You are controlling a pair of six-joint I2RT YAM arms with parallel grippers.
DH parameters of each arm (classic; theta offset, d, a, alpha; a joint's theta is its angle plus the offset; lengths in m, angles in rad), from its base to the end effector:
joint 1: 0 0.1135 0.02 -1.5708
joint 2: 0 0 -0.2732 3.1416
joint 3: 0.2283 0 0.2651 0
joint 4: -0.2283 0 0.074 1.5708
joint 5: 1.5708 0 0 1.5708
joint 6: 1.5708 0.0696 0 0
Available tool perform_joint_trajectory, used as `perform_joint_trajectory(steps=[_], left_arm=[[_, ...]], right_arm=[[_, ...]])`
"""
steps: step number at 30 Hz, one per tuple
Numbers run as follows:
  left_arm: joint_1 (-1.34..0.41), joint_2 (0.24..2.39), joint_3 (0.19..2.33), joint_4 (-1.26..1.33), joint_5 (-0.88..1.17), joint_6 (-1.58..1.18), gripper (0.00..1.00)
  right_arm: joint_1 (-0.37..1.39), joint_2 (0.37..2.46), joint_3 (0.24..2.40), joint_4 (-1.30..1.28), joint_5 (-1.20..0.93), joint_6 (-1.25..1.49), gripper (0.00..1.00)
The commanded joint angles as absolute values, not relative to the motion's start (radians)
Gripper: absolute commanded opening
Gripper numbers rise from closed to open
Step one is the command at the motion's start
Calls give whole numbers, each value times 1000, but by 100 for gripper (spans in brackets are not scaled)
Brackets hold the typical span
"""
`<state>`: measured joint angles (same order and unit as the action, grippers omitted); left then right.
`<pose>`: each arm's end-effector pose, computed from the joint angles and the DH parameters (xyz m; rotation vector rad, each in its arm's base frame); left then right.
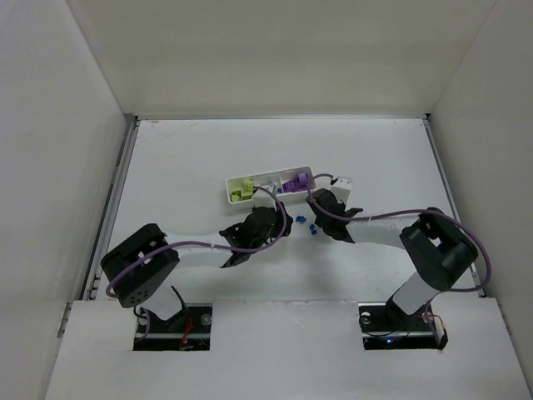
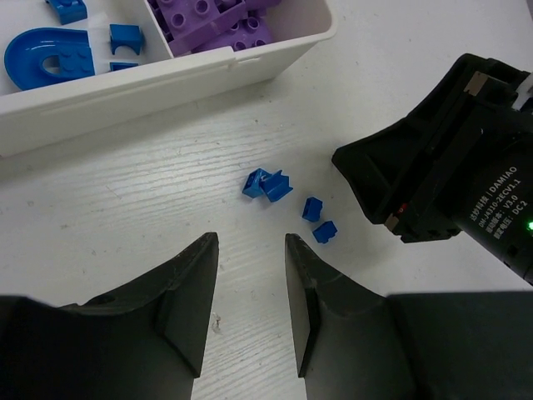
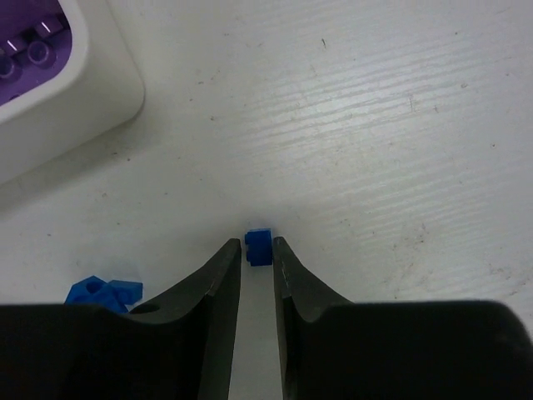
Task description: Sort the legos into containers by color
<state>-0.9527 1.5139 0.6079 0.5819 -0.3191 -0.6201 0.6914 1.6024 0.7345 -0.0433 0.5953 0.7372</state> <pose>0.2170 -0.2675 0.1754 0.0998 1.9503 -0.7667 0.2729 0.1752 0.1243 0.2905 2.2656 -0.0171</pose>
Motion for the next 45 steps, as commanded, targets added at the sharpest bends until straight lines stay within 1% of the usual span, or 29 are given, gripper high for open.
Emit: perform_joint_trajectory(steps=[1,3,6,11,15,19,22,26,28,31,33,35,39,41,45], left_arm=[[-944,1479,595,626,-302,-635,35],[-943,1477,592,626,-308,-629,35],[-926,1491,591,627,-299,-635,35],[-917,1482,581,633,-305,-638,35],[-872,1407,514,667,-351,-673,33],[-822,1312,416,713,-434,-724,34],[-803,1250,371,732,-475,-741,34],[-814,1242,365,736,-489,-744,35],[-834,1258,374,738,-497,-738,35],[-857,1270,383,738,-502,-736,35],[-875,1267,388,738,-511,-726,35],[-895,1273,394,738,-538,-710,35],[-929,1304,429,736,-522,-674,35],[-950,1331,454,738,-505,-649,36],[-1030,1429,538,723,-479,-606,36]], right_arm=[[691,1638,787,-71,603,756,25],[697,1649,795,-77,624,755,18],[711,1634,792,-72,640,750,14],[748,1513,791,-77,644,727,13],[801,1465,865,-42,580,660,14],[829,1552,974,55,445,620,13],[834,1626,1066,75,422,618,14],[828,1742,1198,87,359,627,14],[825,1790,1248,80,357,629,18],[812,1830,1287,80,373,640,35],[805,1822,1279,89,365,653,42],[797,1799,1255,97,368,660,45],[775,1688,1143,127,386,661,46],[765,1602,1048,162,411,649,43],[702,1422,844,204,425,626,24]])
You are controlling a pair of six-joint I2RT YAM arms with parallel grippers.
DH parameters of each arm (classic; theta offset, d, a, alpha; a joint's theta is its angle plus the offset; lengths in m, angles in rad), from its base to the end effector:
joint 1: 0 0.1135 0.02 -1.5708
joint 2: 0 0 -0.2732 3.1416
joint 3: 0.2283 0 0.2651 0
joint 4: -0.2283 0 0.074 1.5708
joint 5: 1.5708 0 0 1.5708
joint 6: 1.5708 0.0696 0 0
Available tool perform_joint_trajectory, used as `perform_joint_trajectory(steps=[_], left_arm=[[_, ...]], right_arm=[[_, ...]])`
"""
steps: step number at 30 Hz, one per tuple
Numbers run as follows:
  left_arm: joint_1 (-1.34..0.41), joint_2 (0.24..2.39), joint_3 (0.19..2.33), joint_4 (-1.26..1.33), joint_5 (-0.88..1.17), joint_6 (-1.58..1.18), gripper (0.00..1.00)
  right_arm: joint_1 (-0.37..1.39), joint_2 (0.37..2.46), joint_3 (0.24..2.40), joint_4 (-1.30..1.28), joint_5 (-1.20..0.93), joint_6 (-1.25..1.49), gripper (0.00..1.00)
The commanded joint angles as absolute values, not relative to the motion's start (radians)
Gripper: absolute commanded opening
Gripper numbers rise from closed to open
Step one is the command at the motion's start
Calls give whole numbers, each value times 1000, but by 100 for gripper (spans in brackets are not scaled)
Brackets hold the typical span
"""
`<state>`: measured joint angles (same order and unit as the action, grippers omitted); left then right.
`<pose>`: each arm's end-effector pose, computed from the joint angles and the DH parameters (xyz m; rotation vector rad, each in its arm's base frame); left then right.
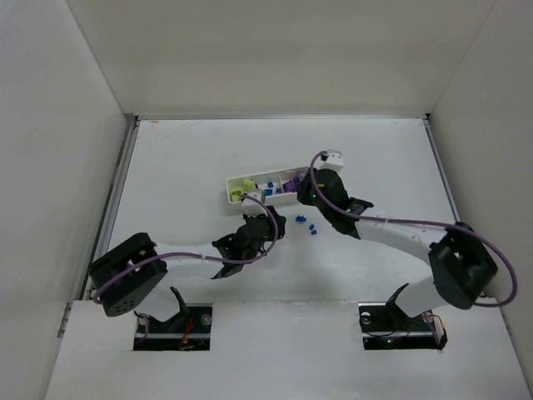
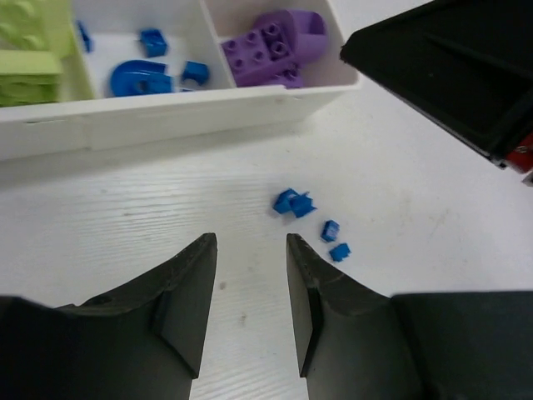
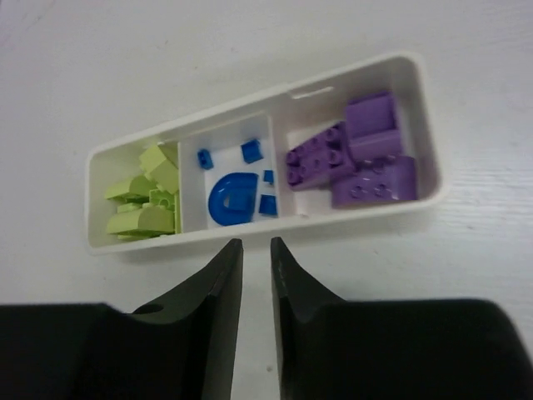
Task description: Sort the legos into containers by color
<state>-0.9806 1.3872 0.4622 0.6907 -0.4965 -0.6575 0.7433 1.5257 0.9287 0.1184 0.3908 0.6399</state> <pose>0.1973 -0.2349 0.1806 -0.0660 1.8346 -0.7265 0.2961 0.2361 0.2272 0.1389 2.0388 0.4771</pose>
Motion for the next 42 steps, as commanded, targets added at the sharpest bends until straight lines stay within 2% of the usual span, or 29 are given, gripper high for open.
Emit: perform_joint_trajectory(steps=[1,6,9,12,15,17,23,42], left_arm=[[-1045,1449,554,719,-483,-597,35],[-1111,1589,682,622,-564,-562,35],[-1110,1632,721,594,-581,-555,35],[-1101,1663,745,558,-581,-569,28],[-1096,1698,771,531,-568,-595,27],[-1098,1716,790,517,-561,-615,28],[-1082,1779,845,509,-575,-627,41],[-1004,1896,971,457,-474,-554,47]], right_arm=[[682,1387,803,204,423,623,21],[587,1255,645,224,407,601,18],[585,1221,572,271,410,591,23],[578,1206,522,322,403,595,24],[582,1183,502,339,393,606,31],[582,1184,497,353,384,611,37],[582,1174,488,356,362,630,45],[588,1183,495,353,345,637,46]])
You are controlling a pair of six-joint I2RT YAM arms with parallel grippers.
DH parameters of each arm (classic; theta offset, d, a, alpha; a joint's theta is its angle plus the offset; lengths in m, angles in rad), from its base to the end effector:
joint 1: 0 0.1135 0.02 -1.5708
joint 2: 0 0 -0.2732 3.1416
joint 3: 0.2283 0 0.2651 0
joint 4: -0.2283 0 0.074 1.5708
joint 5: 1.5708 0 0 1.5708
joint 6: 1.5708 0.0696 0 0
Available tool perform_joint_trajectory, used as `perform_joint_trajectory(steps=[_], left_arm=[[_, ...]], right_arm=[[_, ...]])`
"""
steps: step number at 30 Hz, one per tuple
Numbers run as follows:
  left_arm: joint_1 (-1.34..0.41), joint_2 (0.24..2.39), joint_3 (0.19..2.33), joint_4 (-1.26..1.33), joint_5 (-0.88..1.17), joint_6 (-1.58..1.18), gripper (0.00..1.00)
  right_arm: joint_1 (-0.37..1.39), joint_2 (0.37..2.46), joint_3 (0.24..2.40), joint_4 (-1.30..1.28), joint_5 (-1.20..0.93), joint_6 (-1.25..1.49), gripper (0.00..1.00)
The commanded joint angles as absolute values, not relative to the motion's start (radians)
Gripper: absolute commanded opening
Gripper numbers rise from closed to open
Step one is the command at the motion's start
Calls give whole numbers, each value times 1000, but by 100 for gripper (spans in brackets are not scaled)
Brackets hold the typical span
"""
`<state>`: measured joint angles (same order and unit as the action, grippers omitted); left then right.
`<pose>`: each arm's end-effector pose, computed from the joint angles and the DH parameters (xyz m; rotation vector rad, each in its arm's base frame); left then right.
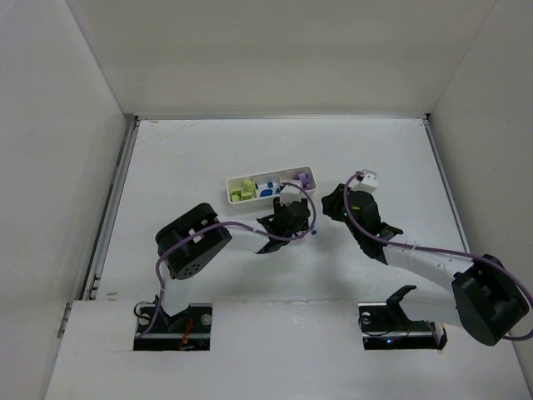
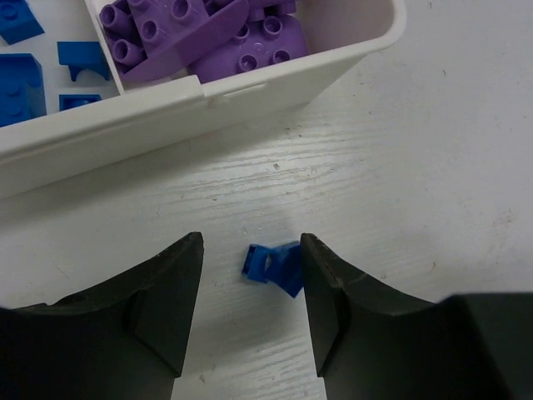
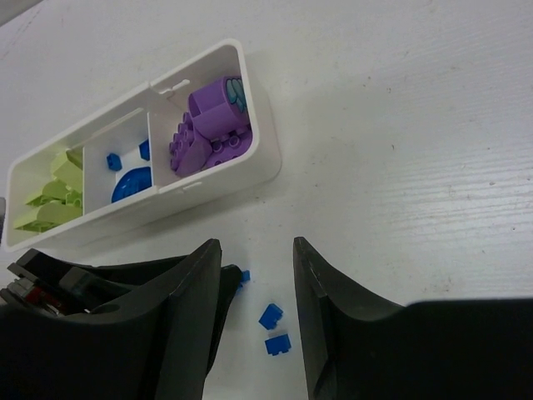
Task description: Sort the legos into containers by color
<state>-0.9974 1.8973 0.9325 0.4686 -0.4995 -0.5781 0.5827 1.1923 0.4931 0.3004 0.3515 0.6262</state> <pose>0.2574 -0.3371 0.1299 0.1197 2.0325 -0.4878 0.2501 0.1361 0.1930 0.2733 1.9522 0.4524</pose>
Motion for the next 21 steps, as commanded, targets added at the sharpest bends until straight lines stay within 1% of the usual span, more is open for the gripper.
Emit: perform_joint_trajectory(steps=[1,3,9,18,21], left_arm=[[-1009,1898,973,456,-477,-549,47],[-1010,1902,973,462,-477,-548,47],[-1010,1902,968,454,-485,-557,38],[-1016,1852,894,459,-508,-580,29],[-1021,1830,867,466,-515,-587,23]], right_arm=[[588,1184,499,350,345,637,46],[590,1186,500,348,345,634,46],[591,1197,502,348,345,634,46],[594,1216,508,354,345,638,46],[596,1224,512,347,345,634,46]])
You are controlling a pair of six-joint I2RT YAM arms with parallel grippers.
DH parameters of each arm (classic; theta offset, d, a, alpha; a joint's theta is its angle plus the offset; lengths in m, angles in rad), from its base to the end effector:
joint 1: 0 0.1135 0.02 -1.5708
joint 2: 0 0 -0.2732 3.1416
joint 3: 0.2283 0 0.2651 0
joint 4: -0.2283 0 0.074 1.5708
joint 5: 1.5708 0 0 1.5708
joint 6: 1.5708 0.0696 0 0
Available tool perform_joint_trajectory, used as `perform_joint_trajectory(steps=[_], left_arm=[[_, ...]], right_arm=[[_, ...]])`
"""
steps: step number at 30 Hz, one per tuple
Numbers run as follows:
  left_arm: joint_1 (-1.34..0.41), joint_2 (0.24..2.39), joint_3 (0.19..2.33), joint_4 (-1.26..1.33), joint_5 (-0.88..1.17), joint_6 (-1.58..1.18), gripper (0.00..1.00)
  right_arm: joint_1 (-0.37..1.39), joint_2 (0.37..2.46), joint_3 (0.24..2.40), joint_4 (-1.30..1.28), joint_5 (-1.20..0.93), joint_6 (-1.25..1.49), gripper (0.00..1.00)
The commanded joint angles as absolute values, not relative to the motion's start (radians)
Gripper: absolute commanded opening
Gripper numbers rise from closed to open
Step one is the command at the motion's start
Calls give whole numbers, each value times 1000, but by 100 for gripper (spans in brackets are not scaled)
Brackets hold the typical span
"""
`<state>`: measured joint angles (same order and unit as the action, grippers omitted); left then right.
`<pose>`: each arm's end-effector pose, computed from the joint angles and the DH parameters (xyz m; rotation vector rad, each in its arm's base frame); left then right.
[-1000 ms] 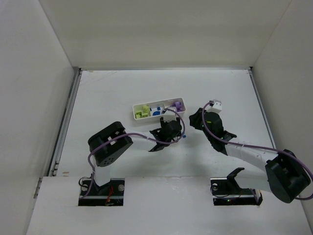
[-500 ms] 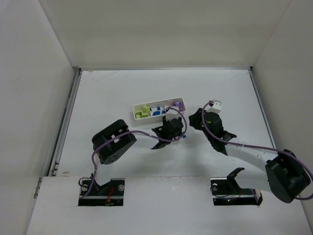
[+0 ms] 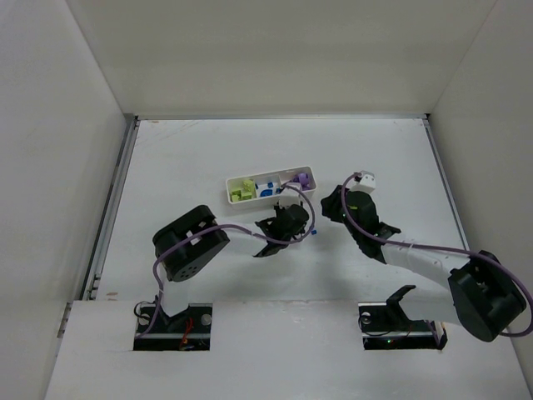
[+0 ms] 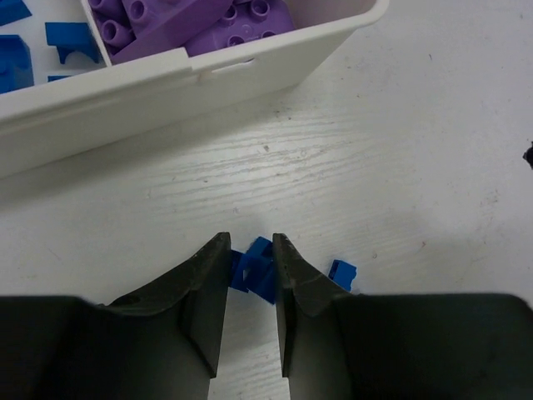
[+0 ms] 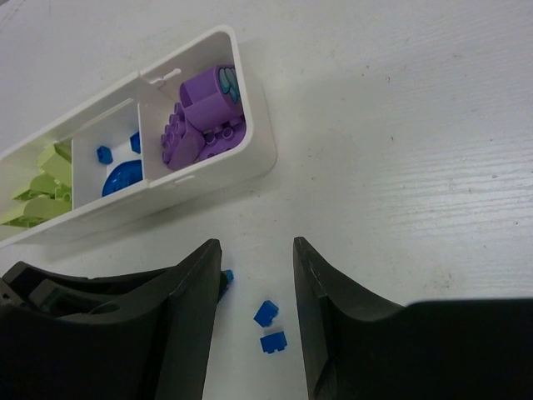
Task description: Sort the legos into containers by color
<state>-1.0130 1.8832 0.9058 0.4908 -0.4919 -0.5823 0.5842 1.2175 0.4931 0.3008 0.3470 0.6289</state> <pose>0.2490 -0.3370 0.1297 0.1327 2.0289 -0.5142 0.2514 0.1379 0.1863 0.2687 1.9765 0.4445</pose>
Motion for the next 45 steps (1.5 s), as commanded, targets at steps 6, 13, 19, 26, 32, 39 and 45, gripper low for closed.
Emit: perform_joint_trajectory(steps=[6,13,19,26,32,39,45], left_arm=[[-1027,1783,822,471,-520,-609,20],[-1039,1727,787,476,-538,-615,19],[-1041,1672,765,476,-563,-614,18],[-1027,1635,762,476,-566,-604,18],[-1036,1661,792,420,-503,-591,26],[-1052,1700,784,426,-474,-589,29],[-1048,1741,818,417,-474,-577,28]], right_arm=[[597,1229,512,348,345,634,46],[600,1249,520,351,345,634,46],[604,1256,520,351,345,634,46],[604,1250,520,347,345,630,46],[608,1256,526,344,342,627,46],[614,1258,529,342,342,627,47],[616,1255,528,342,344,629,47]])
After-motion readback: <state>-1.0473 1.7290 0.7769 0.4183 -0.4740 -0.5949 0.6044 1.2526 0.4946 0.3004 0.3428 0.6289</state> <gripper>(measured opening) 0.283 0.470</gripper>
